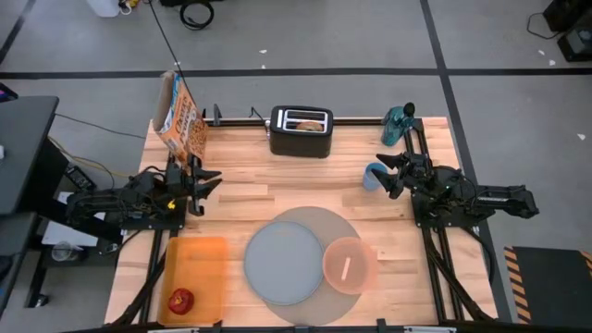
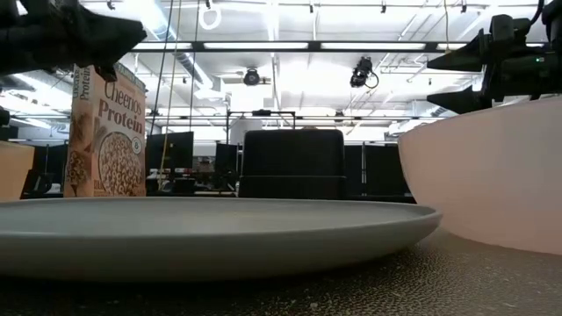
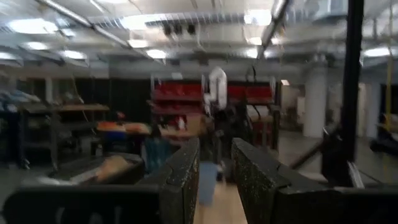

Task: Arrange a breakfast setting
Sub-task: Put cereal into the pink bowl

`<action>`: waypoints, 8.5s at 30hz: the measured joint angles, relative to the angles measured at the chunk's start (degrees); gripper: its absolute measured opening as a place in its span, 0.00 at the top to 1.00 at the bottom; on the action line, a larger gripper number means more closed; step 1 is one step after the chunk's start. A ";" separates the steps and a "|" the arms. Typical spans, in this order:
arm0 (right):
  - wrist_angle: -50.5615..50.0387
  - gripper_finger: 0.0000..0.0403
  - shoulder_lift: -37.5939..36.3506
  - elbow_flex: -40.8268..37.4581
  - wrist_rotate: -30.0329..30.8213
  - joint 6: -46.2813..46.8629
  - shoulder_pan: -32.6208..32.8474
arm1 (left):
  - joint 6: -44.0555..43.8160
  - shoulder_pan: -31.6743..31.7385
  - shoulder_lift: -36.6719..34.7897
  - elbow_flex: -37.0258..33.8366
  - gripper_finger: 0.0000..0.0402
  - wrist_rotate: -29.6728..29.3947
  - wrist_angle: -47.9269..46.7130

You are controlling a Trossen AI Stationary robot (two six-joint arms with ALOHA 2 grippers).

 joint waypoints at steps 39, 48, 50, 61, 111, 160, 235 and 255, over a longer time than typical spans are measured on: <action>0.00 0.06 0.01 -0.01 0.02 0.01 -0.01 | -18.44 -3.93 25.16 59.68 0.67 -51.05 -73.99; 0.00 0.06 0.01 -0.02 0.02 0.01 -0.01 | -35.99 -3.80 25.16 64.11 0.40 -46.16 -96.07; -0.02 0.06 0.02 -0.01 0.02 0.02 0.00 | -39.70 -3.22 25.17 64.04 0.38 -45.15 -100.55; 0.02 0.06 0.00 -0.02 0.04 0.00 -0.01 | -46.75 2.16 27.31 63.56 0.37 -35.99 -109.21; 3.46 0.06 -0.02 0.00 7.74 -1.03 -0.07 | -53.40 7.65 34.10 50.80 0.37 -31.80 -109.71; 13.29 0.14 4.72 -0.02 -18.59 -9.34 -0.05 | -53.55 7.65 34.23 45.88 0.37 -30.76 -106.08; 15.97 0.14 5.64 -0.02 -35.85 -34.96 0.85 | -48.98 24.98 50.96 43.38 0.36 -32.57 -79.29; 16.28 0.14 5.62 -0.02 -35.34 -33.40 0.87 | -43.75 22.97 51.56 37.35 0.69 -33.16 -72.62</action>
